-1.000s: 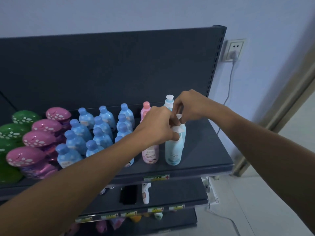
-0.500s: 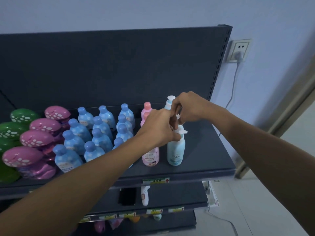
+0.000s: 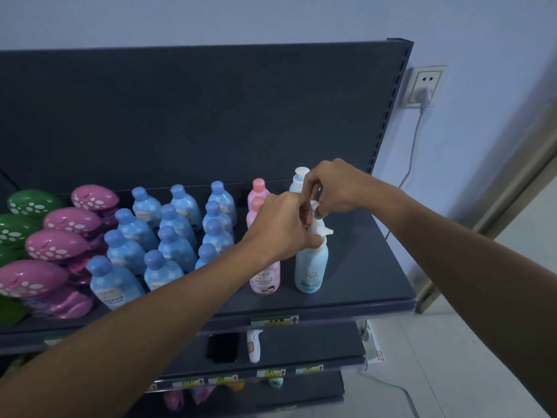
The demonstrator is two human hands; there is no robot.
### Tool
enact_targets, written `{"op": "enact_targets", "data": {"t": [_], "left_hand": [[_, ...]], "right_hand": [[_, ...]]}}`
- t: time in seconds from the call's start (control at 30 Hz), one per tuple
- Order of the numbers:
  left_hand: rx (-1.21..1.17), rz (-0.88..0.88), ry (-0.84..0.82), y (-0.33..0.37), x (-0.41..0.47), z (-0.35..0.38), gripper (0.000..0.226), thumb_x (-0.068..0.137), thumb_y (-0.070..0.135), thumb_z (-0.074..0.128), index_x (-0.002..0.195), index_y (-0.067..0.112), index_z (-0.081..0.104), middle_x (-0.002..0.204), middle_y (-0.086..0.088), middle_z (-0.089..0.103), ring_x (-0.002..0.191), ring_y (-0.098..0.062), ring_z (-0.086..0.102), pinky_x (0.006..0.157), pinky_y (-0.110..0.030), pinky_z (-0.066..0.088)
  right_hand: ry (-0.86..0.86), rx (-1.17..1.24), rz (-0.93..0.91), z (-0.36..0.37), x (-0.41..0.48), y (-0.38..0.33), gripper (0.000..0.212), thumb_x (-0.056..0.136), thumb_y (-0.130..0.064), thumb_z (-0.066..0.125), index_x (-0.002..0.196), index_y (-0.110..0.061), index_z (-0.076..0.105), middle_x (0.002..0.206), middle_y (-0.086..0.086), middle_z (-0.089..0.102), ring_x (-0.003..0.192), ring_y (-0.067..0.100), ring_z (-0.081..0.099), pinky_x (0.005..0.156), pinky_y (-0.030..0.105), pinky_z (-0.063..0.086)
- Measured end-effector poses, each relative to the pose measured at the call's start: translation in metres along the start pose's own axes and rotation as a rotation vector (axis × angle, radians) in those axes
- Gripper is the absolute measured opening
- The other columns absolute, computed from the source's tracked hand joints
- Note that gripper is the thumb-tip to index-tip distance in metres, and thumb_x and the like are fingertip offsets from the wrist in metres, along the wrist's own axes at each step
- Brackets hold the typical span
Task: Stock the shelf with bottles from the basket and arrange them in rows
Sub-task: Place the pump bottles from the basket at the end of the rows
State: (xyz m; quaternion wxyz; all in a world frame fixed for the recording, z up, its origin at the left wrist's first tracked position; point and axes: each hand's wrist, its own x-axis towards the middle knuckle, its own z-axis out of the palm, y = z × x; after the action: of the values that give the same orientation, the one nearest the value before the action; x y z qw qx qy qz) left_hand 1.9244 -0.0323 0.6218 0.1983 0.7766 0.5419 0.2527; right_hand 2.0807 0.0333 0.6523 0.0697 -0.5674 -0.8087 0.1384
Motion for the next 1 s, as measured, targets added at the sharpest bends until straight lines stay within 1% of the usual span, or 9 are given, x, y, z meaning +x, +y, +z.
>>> {"op": "enact_targets", "data": {"t": [0.07,0.17,0.3,0.43,0.6,0.67,0.77,0.9,1.0], "left_hand": [[-0.013,0.000,0.010,0.000,0.000,0.001,0.032,0.063,0.029,0.087,0.069,0.014,0.059,0.066,0.002,0.067,0.068,-0.018,0.064,0.072,-0.044,0.056],[-0.021,-0.002,0.013,0.000,0.000,0.001,0.033,0.065,0.030,0.088,0.071,0.015,0.059,0.066,0.003,0.067,0.069,-0.017,0.065,0.072,-0.043,0.056],[0.013,0.017,0.002,0.000,0.000,0.001,0.033,0.067,0.032,0.087,0.072,0.016,0.059,0.067,0.003,0.066,0.071,-0.018,0.064,0.073,-0.043,0.055],[0.012,0.031,-0.032,-0.001,-0.001,0.001,0.029,0.070,0.032,0.086,0.080,0.016,0.063,0.071,0.003,0.069,0.073,-0.017,0.066,0.075,-0.042,0.057],[0.023,0.055,-0.055,-0.003,-0.005,-0.007,0.031,0.068,0.034,0.088,0.082,0.020,0.064,0.075,0.005,0.070,0.076,-0.012,0.067,0.075,-0.039,0.058],[0.045,0.073,-0.054,-0.006,-0.008,-0.015,0.034,0.066,0.037,0.089,0.080,0.024,0.061,0.076,0.008,0.069,0.081,-0.013,0.066,0.079,-0.040,0.057],[0.106,0.081,0.001,-0.016,-0.014,-0.035,0.032,0.069,0.036,0.087,0.082,0.028,0.059,0.077,0.015,0.063,0.091,-0.016,0.062,0.084,-0.038,0.054],[0.121,0.055,0.088,-0.036,-0.027,-0.071,0.018,0.076,0.032,0.079,0.081,0.026,0.063,0.078,0.013,0.067,0.088,-0.014,0.065,0.079,-0.034,0.055],[0.148,0.036,0.120,-0.055,-0.045,-0.102,0.016,0.080,0.035,0.074,0.087,0.023,0.067,0.080,0.010,0.069,0.089,-0.017,0.066,0.082,-0.038,0.056]], "right_hand": [[-0.004,0.000,-0.002,-0.001,-0.001,0.000,0.037,0.061,-0.014,0.090,0.090,-0.028,0.072,0.084,-0.017,0.067,0.082,0.008,0.065,0.070,0.030,0.057],[-0.018,-0.011,-0.012,-0.002,-0.001,-0.001,0.038,0.063,-0.015,0.091,0.094,-0.027,0.072,0.087,-0.017,0.067,0.084,0.007,0.064,0.074,0.031,0.057],[-0.027,-0.009,-0.017,-0.004,-0.003,-0.001,0.038,0.063,-0.016,0.091,0.095,-0.027,0.072,0.091,-0.017,0.068,0.079,0.001,0.061,0.073,0.027,0.054],[-0.028,-0.011,-0.009,-0.004,-0.004,-0.002,0.039,0.063,-0.016,0.091,0.094,-0.029,0.072,0.091,-0.018,0.067,0.081,0.000,0.061,0.071,0.025,0.053],[-0.016,-0.048,0.026,-0.005,-0.004,-0.008,0.039,0.062,-0.016,0.090,0.092,-0.030,0.071,0.090,-0.018,0.067,0.083,0.008,0.066,0.073,0.031,0.057],[-0.003,-0.071,0.037,-0.007,-0.004,-0.013,0.037,0.061,-0.017,0.088,0.091,-0.031,0.070,0.089,-0.019,0.067,0.083,0.008,0.066,0.073,0.033,0.057],[0.030,-0.097,0.049,-0.010,-0.007,-0.027,0.032,0.063,-0.019,0.085,0.088,-0.031,0.068,0.087,-0.018,0.066,0.081,0.008,0.066,0.074,0.036,0.059],[0.075,-0.116,0.050,-0.012,-0.011,-0.057,0.026,0.069,-0.024,0.083,0.090,-0.030,0.069,0.091,-0.015,0.069,0.086,0.011,0.066,0.079,0.038,0.058],[0.097,-0.119,0.046,-0.011,-0.015,-0.094,0.023,0.070,-0.026,0.079,0.090,-0.029,0.069,0.089,-0.014,0.070,0.085,0.012,0.066,0.079,0.038,0.058]]}}
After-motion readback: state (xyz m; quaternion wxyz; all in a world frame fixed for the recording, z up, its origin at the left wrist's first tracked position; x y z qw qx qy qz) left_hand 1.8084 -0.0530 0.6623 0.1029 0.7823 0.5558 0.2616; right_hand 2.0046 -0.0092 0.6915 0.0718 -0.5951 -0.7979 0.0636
